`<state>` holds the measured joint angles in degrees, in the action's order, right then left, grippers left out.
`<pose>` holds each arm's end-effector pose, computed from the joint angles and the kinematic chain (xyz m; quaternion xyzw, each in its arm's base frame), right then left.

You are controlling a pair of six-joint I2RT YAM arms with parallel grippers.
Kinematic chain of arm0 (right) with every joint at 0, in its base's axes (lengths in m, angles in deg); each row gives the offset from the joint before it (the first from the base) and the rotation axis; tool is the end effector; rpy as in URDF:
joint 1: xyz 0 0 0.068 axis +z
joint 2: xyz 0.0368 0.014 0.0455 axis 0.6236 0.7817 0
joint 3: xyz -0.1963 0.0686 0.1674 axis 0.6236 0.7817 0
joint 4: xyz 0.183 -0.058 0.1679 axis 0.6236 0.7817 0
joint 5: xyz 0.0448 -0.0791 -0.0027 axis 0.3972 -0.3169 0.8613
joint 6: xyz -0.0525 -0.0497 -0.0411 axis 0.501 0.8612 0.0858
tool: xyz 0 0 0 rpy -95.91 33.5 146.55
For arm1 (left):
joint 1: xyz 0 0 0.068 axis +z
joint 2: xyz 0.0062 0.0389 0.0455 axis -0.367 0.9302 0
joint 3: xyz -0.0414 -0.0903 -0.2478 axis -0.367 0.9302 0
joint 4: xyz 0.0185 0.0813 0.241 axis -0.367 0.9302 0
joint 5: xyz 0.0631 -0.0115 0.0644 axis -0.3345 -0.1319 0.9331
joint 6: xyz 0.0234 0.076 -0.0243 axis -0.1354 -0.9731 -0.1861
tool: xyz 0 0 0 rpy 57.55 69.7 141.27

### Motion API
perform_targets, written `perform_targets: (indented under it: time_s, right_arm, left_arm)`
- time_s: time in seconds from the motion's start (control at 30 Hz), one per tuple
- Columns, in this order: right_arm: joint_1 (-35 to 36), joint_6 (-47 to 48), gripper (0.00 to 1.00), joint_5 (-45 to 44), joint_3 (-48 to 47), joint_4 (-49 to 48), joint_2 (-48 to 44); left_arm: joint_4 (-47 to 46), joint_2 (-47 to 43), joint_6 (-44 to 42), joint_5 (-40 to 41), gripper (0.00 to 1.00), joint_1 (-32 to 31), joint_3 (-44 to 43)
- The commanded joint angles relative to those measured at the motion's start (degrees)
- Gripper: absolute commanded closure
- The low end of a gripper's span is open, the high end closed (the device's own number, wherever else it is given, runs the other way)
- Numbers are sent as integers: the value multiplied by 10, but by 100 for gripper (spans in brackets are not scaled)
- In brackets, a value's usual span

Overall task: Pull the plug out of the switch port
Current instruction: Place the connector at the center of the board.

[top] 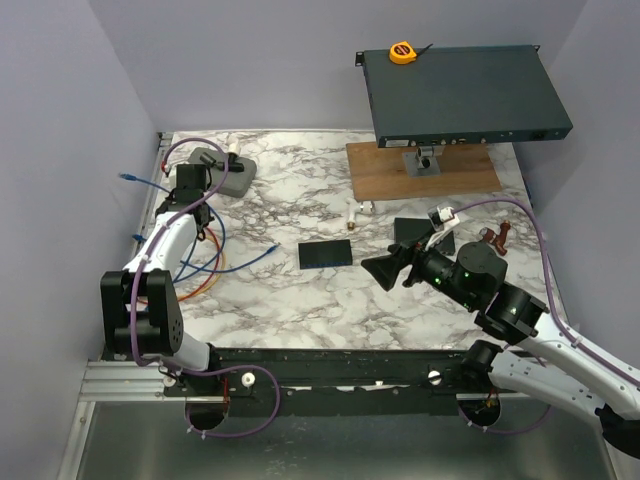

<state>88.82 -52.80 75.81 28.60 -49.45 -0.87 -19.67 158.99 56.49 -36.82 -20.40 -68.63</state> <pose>0.1341 0.1522 0.3207 -0.1305 0.7479 0.3810 0.5278 0.3297 0.0338 0.2143 -0.2408 0.8917 0.1183 0.3646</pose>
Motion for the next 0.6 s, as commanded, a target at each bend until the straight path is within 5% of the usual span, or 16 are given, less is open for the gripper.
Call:
perform_targets:
  time_s: [0.0, 0.17, 0.57]
  right_arm:
    - [-2, -8, 8, -9, 11, 13, -6]
    - [-1, -8, 8, -14, 11, 18, -9]
    - [-1, -16, 8, -14, 16, 7, -1]
  left_arm:
    - [-20, 12, 9, -15, 83, 1, 2]
    - [-22, -2, 20, -20, 51, 1, 9]
    - [-32, -157, 104, -57, 31, -24, 11]
